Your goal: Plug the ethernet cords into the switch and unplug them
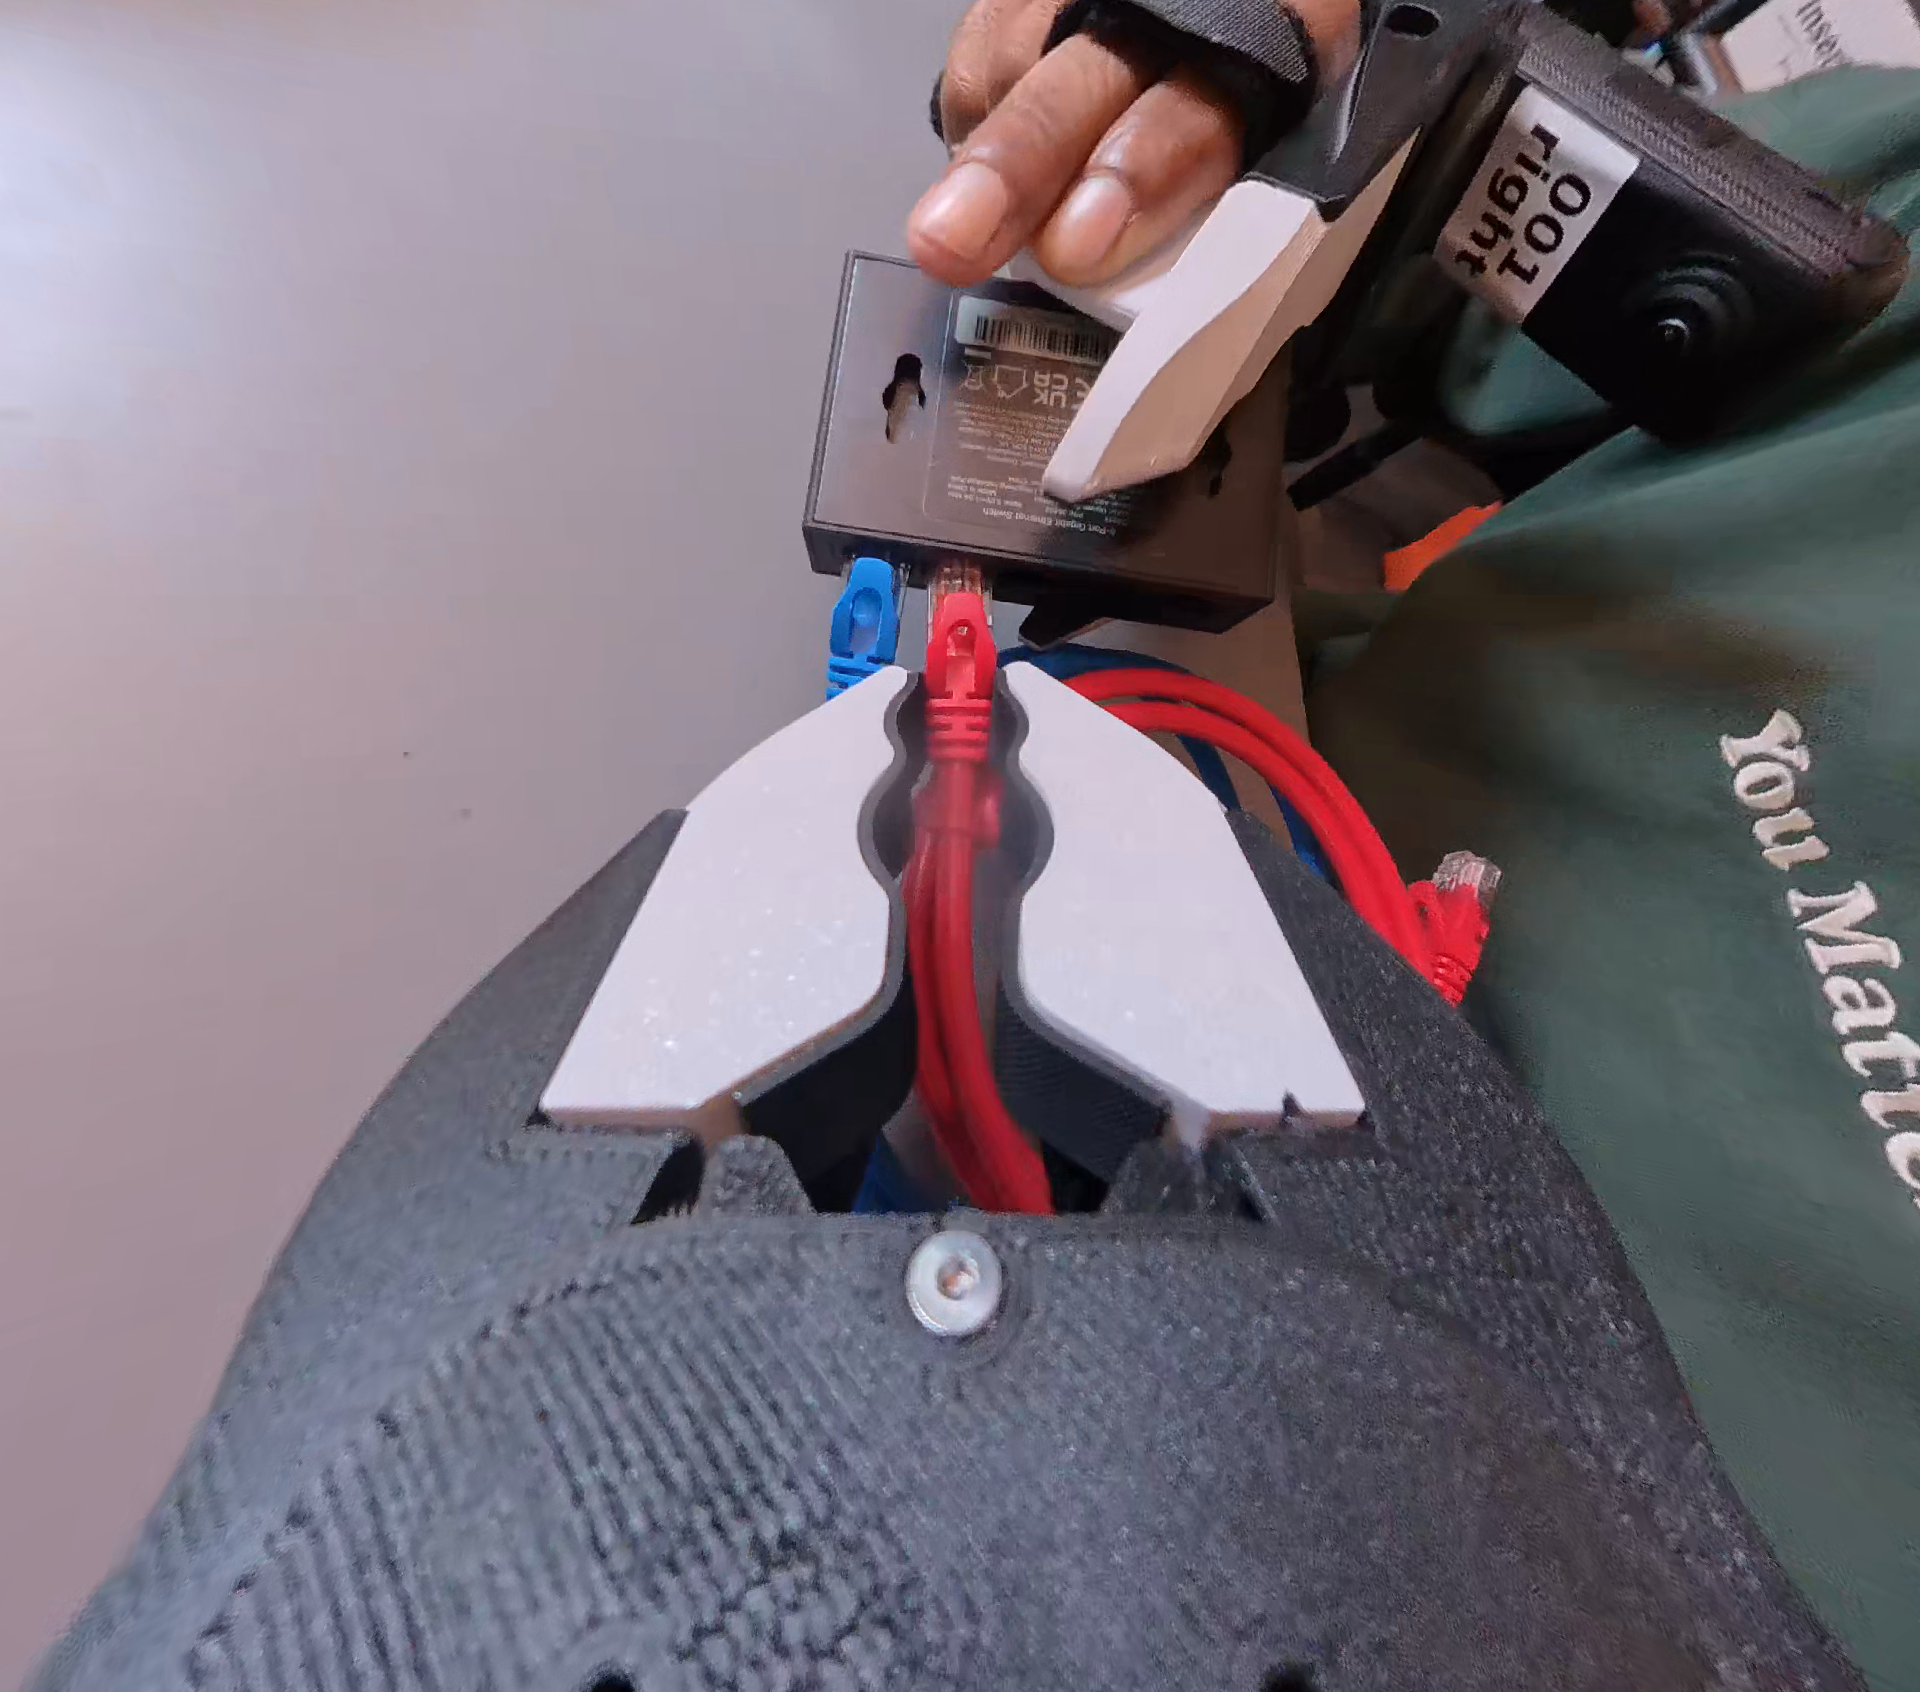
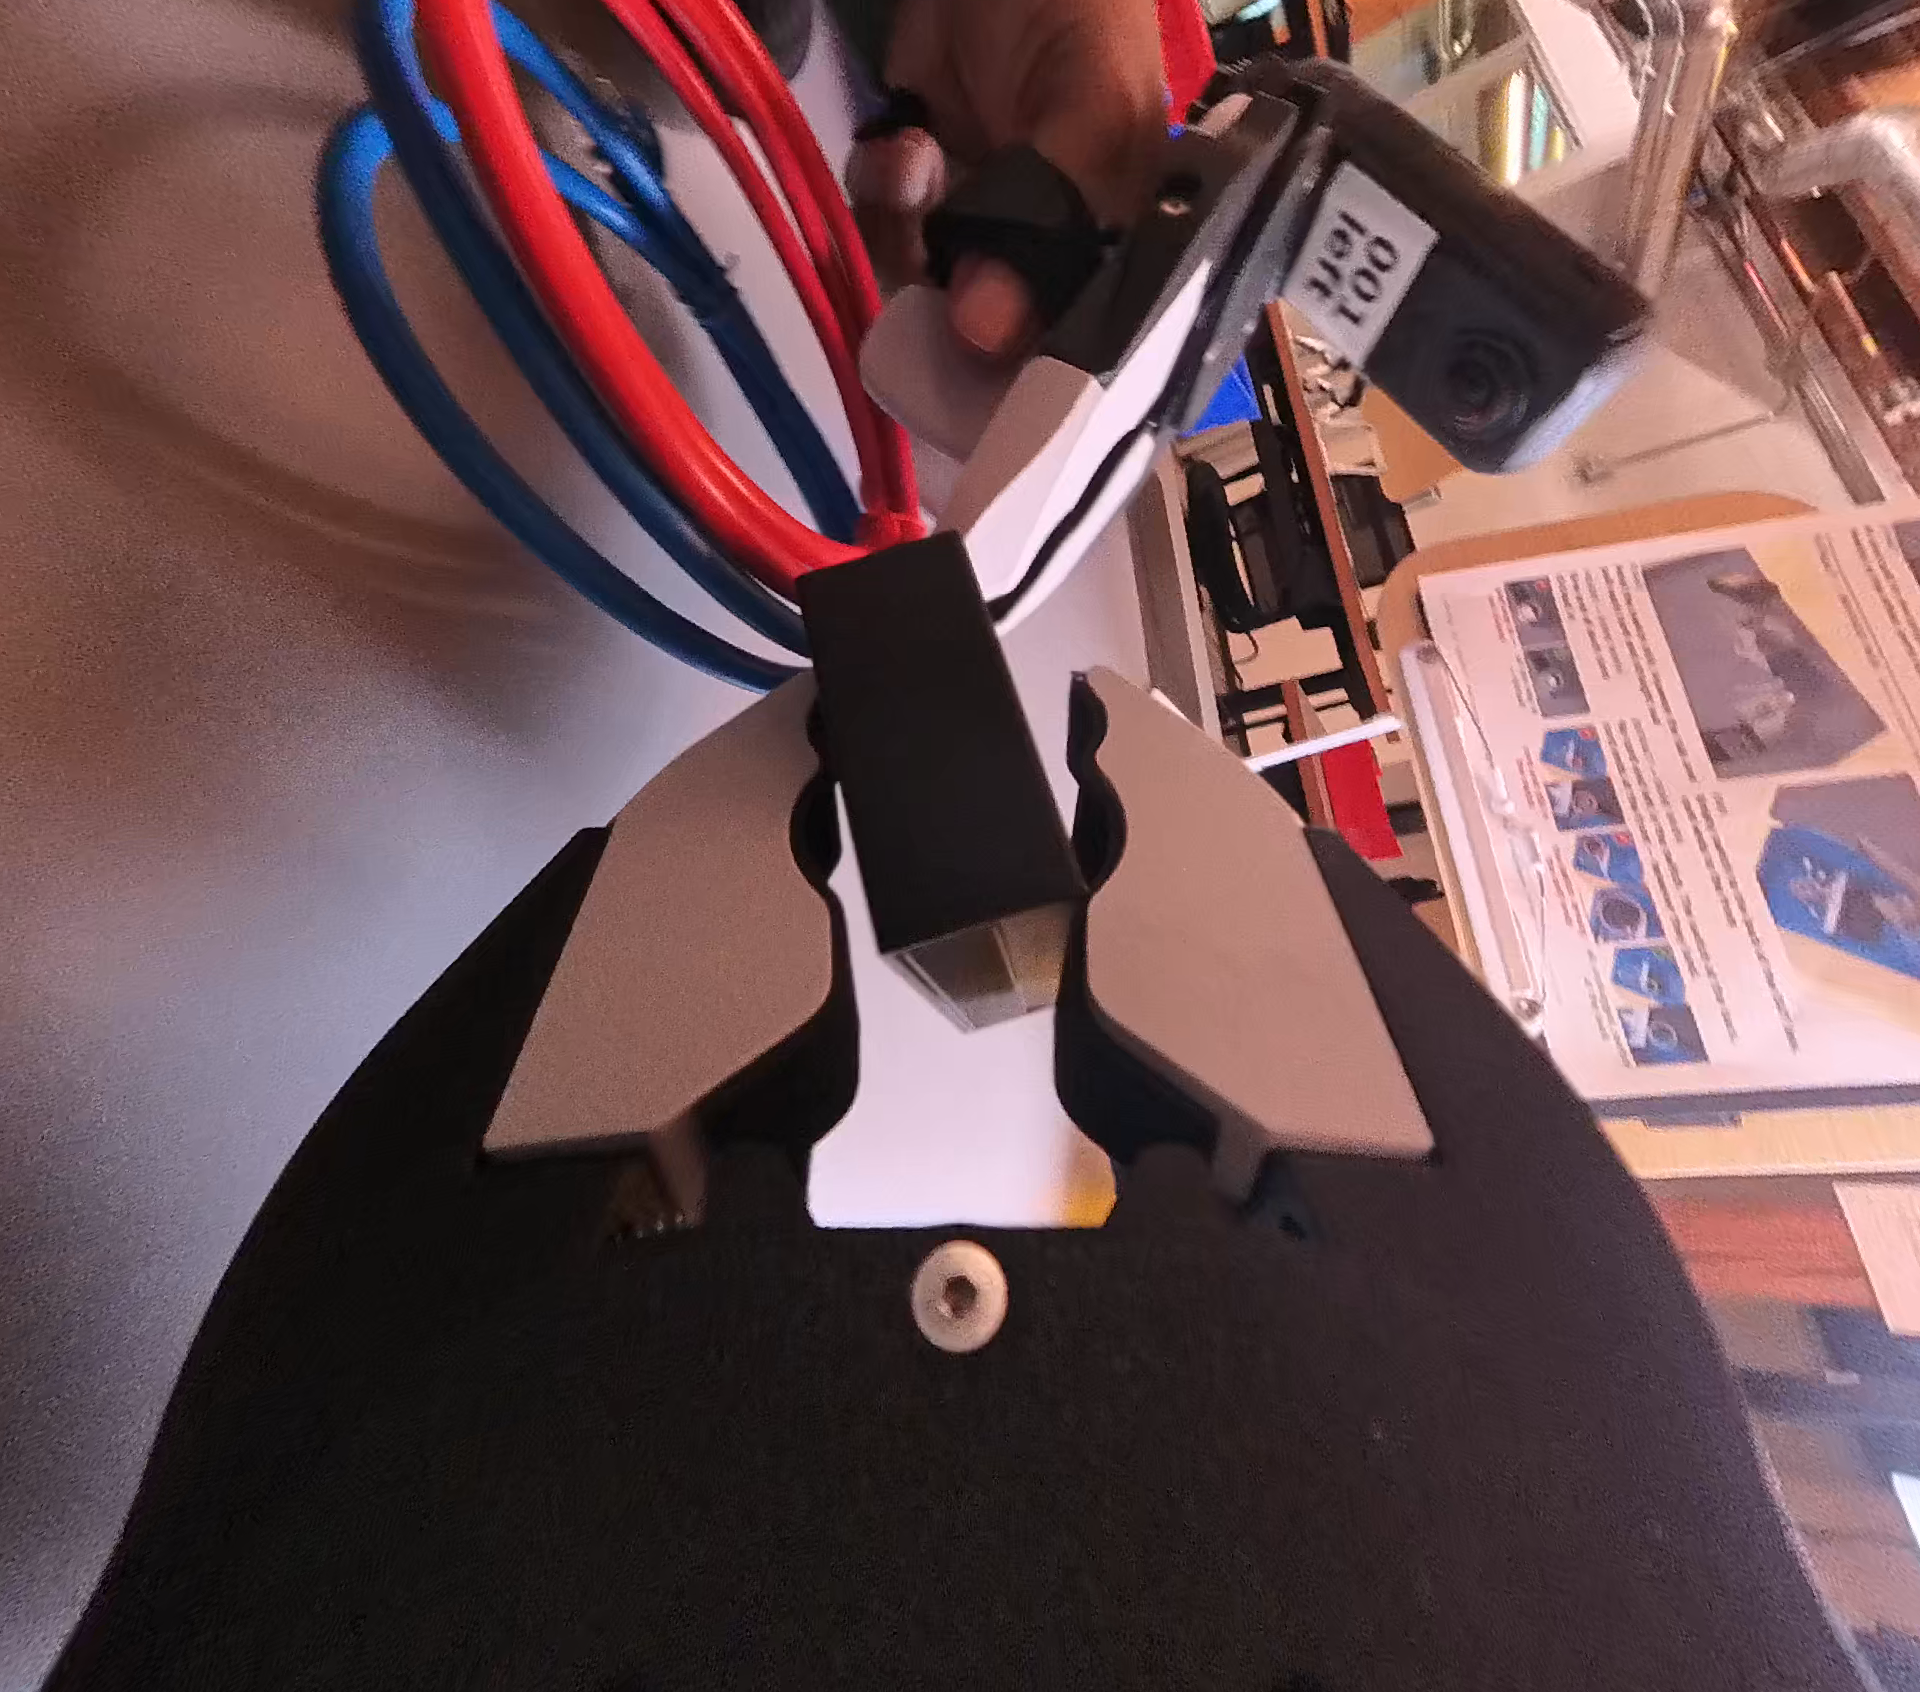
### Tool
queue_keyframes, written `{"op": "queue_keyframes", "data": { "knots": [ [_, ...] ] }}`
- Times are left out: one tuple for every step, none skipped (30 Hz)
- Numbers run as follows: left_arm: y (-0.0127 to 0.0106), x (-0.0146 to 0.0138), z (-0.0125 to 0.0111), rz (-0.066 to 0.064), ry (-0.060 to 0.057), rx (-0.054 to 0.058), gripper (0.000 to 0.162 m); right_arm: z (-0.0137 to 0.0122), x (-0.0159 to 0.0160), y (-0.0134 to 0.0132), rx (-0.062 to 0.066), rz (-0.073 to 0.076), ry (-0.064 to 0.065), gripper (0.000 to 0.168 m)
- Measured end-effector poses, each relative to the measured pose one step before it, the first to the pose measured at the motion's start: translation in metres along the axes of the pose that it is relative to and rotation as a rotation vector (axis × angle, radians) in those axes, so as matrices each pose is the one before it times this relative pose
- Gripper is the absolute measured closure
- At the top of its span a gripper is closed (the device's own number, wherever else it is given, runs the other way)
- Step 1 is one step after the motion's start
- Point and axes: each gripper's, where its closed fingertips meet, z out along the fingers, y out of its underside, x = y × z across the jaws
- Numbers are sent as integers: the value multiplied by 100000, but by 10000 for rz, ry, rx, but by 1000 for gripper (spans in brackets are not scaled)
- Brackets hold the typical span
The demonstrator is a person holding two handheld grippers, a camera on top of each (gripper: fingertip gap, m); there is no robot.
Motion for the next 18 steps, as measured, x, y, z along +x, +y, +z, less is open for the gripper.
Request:
{"op": "queue_keyframes", "data": {
  "knots": [
    [-33,-30,-125,-241,198,103,150,-59,409,197,-99,102,160,125],
    [-36,39,-132,-192,241,98,150,-110,374,159,-46,124,107,124],
    [-1,-21,-93,-132,128,51,150,-118,309,245,-91,171,27,122],
    [77,80,-70,20,114,-42,150,-125,145,401,-137,171,-79,124],
    [129,163,-7,24,104,-84,150,-91,91,598,-193,110,-95,126],
    [99,104,61,52,-2,-85,150,-90,14,647,-213,30,-116,128],
    [84,13,114,43,-66,-76,150,-66,-143,527,-158,9,-185,129],
    [72,28,166,-11,-29,-57,150,11,-292,303,-113,-2,-214,131],
    [46,98,212,-38,39,-34,150,110,-438,113,-93,-132,-207,133],
    [214,-88,166,27,-78,-132,150,165,-386,175,-191,-209,-143,135],
    [106,-145,77,83,-98,-23,150,122,-339,195,-178,-169,-157,136],
    [17,20,24,-2,65,58,151,33,-205,25,-3,-21,-116,137],
    [-36,177,-30,-47,225,112,151,-62,-115,-134,162,88,-89,138],
    [-156,65,-72,4,170,190,151,-74,34,-166,154,93,29,138],
    [-137,14,-92,16,71,125,151,-32,37,-120,109,-71,90,138],
    [-36,28,-42,162,-32,7,151,2,-2,-83,99,-60,48,139],
    [45,55,14,162,-75,-49,151,11,-57,-58,125,60,-38,139],
    [78,51,51,92,-47,-39,151,17,-97,-40,113,50,-62,139]
  ]
}}
